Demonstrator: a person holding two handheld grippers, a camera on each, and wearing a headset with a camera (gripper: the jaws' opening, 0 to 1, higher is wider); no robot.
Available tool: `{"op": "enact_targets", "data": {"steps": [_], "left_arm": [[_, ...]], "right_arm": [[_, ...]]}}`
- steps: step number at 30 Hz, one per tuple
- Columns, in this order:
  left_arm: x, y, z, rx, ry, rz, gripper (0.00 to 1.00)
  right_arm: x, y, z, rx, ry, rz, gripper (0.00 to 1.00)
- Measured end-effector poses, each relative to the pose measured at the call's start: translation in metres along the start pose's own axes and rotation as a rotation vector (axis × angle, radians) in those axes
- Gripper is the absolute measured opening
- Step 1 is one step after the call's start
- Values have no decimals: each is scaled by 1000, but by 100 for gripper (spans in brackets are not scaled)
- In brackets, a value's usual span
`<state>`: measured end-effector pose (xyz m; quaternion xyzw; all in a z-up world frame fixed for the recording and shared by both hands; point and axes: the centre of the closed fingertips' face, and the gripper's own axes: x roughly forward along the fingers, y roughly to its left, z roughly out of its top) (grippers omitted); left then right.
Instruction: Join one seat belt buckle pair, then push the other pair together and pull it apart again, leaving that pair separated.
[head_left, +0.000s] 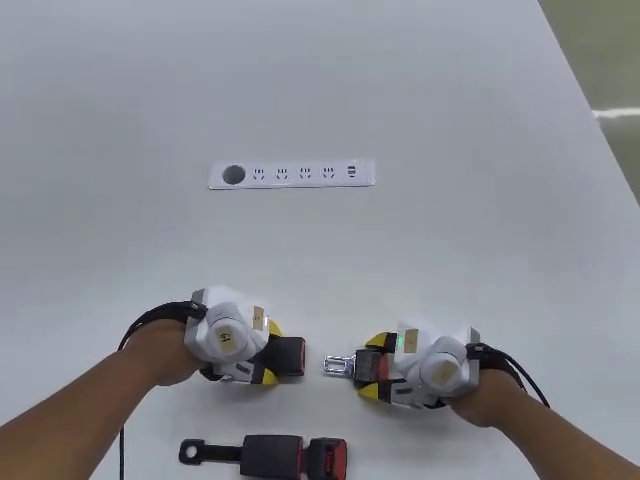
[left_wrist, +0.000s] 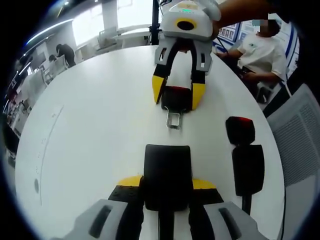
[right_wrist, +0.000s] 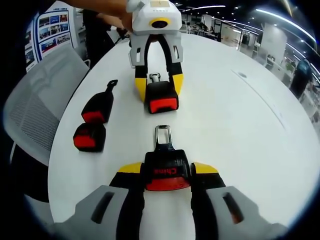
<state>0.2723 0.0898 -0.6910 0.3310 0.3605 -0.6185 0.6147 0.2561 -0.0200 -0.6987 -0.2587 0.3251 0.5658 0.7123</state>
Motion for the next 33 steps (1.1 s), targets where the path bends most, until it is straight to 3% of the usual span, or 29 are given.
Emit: {"op": "enact_targets", "data": {"steps": [18,26,33], "left_arm": [[0,-1,1,9,21,-4,34],[-1,0,1,18,23,-10,35],[-1,-2,2,18,31,-10,35]], "right_arm": [[-29,-4,-33,18,8,-16,34],[-54,1,-32,40,-6,-19,34],[-58,1,-28,41,-5,-16,35]]}}
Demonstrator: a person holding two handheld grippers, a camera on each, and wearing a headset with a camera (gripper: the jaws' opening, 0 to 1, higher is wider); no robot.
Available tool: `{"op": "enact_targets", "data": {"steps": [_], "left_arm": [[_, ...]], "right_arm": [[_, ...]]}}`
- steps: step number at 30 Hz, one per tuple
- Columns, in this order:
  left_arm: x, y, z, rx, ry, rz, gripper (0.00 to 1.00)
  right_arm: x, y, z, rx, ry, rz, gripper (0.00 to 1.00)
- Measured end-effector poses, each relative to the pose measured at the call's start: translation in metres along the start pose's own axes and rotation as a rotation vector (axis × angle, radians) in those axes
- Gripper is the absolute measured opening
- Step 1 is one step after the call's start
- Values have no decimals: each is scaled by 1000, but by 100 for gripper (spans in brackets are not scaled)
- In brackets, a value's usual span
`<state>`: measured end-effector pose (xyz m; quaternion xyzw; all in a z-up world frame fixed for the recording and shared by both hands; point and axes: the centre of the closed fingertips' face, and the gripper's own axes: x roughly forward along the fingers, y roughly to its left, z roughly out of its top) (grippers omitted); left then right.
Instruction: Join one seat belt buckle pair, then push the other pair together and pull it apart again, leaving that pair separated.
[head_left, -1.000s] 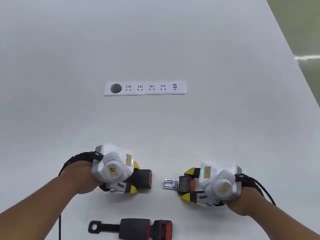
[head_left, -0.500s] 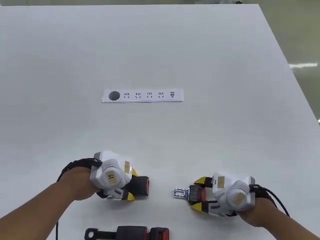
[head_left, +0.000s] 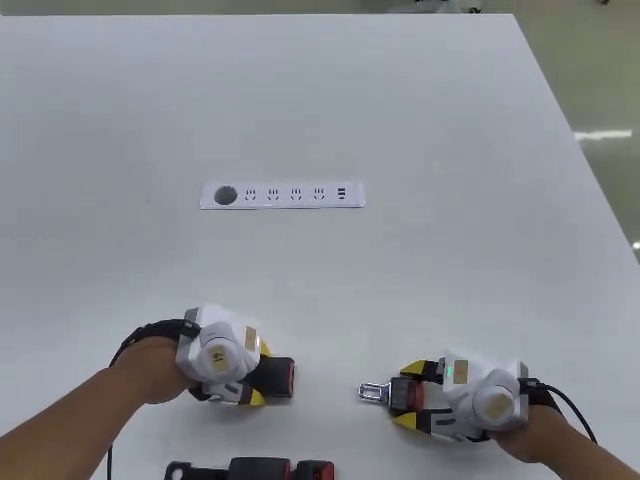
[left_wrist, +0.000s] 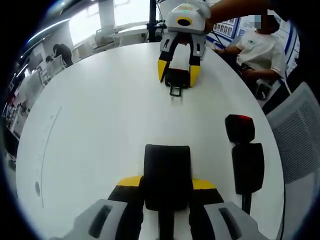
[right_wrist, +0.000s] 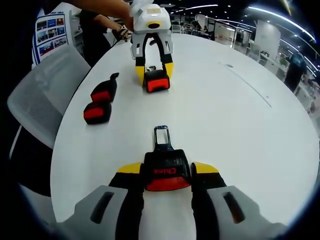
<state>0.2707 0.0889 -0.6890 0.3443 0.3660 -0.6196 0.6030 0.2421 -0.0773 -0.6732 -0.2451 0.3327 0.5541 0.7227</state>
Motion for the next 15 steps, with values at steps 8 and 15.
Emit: {"op": "enact_targets", "data": {"steps": [8,15], "left_arm": [[1,-1,0,-34,19,26,37],[-3,-5,21,-268,-164,59,78]], "right_arm": [[1,-9,3,38,15,-71,44],[-1,-18,16,122,-73,-169,61]]}}
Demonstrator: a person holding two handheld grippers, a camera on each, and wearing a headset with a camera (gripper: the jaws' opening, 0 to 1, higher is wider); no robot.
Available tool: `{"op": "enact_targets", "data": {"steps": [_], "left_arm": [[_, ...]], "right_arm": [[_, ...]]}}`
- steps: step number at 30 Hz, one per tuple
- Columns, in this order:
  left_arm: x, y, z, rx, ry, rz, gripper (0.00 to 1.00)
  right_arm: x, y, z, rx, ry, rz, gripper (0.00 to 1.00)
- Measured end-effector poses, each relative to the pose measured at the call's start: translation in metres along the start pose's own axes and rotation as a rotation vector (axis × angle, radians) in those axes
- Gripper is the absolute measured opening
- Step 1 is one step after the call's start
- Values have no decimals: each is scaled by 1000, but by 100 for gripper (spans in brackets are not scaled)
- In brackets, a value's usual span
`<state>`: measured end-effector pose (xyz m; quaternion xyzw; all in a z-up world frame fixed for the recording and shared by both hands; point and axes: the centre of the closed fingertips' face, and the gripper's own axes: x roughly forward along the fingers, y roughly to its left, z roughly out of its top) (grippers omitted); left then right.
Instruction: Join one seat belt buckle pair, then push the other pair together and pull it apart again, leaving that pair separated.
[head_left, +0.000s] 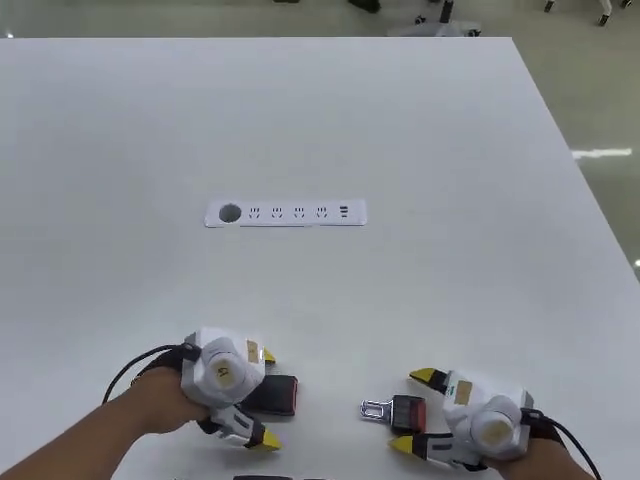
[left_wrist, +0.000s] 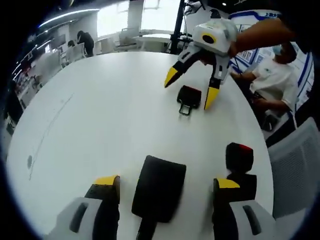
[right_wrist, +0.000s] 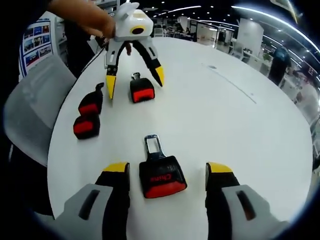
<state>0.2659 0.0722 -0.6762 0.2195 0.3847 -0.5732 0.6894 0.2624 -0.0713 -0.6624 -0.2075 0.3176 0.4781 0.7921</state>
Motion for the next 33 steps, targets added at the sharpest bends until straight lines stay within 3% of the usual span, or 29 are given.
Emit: {"op": "enact_targets", "data": {"steps": [1,3,6,10,16,18,29,33], "left_arm": [[-3,1,0,-34,-7,11,78],[-7,4,0,-45,-36,25,80],[-11,3,6,-88,-72,48,86],[-19,17,4,-150,-136,101,93],[-27,13,11,-232,-205,149,98],[-32,14,8,-252,-230,171,99],[-71,4,7,-326,-340,274,100],[-86,2,1,-377,-407,314,100]], "right_arm": [[-1,-3,2,23,-17,-26,63],[-2,-10,0,44,-22,-81,65],[-2,-13,-2,89,-41,-122,67],[-6,-17,0,147,-73,-200,71],[-17,-14,-2,209,-107,-281,75],[-21,-15,0,242,-139,-327,77],[-42,-1,9,312,-201,-459,86],[-51,7,12,324,-219,-489,88]]}}
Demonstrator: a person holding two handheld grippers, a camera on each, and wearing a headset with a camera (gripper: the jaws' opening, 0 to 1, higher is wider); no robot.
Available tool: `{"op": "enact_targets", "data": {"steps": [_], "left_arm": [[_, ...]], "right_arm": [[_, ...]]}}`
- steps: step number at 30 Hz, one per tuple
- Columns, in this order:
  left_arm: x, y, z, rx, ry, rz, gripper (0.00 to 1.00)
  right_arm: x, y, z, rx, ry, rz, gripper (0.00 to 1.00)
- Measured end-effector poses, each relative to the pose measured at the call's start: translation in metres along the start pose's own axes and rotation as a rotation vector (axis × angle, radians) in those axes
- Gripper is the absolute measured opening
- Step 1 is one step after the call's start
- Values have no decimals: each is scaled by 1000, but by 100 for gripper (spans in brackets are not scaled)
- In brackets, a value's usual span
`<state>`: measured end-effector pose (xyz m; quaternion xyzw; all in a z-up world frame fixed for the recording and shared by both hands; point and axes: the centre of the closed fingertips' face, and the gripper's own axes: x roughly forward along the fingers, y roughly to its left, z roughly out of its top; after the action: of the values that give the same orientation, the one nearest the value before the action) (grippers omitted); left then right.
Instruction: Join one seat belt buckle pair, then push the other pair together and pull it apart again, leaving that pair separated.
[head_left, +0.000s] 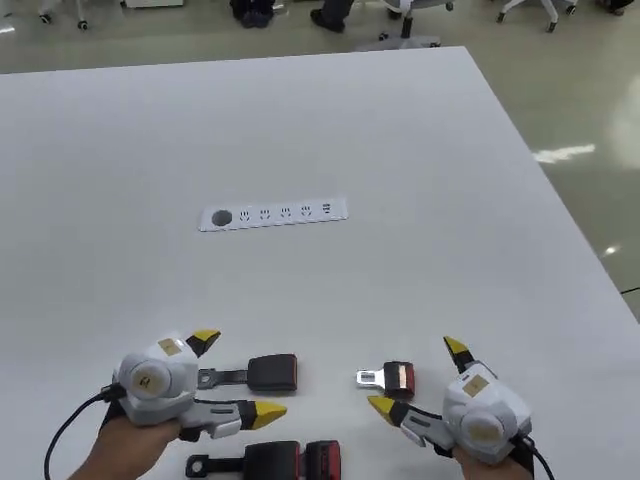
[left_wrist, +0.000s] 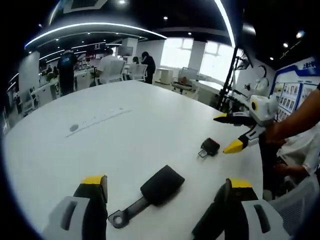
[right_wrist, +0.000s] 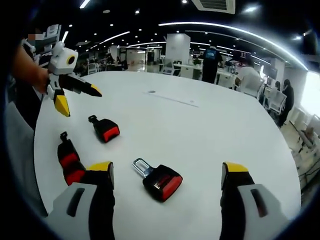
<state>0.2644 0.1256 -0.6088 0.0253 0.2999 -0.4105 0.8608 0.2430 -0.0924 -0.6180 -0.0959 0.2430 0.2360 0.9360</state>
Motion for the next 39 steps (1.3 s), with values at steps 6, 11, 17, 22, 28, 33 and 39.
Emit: {"op": "enact_targets", "data": {"steps": [6,11,17,22,28,33,39], "left_arm": [[-25,-3,-1,-29,-41,45,100],[-51,-23,15,-63,-98,69,100],[-77,-29,10,-85,-148,95,100],[-88,-38,-3,-90,-143,113,100],[-113,-39,-16,-103,-170,137,100],[-129,-40,-23,-128,-191,171,100],[-142,-38,-27,-134,-204,197,100]], "right_arm": [[-16,10,4,21,-29,-30,92],[-29,17,10,27,-56,-51,94],[-46,24,10,50,-79,-76,95],[-61,37,4,36,-66,-75,96],[-79,43,3,52,-80,-89,97],[-88,45,4,45,-91,-91,98],[-99,55,5,30,-115,-81,99]]}}
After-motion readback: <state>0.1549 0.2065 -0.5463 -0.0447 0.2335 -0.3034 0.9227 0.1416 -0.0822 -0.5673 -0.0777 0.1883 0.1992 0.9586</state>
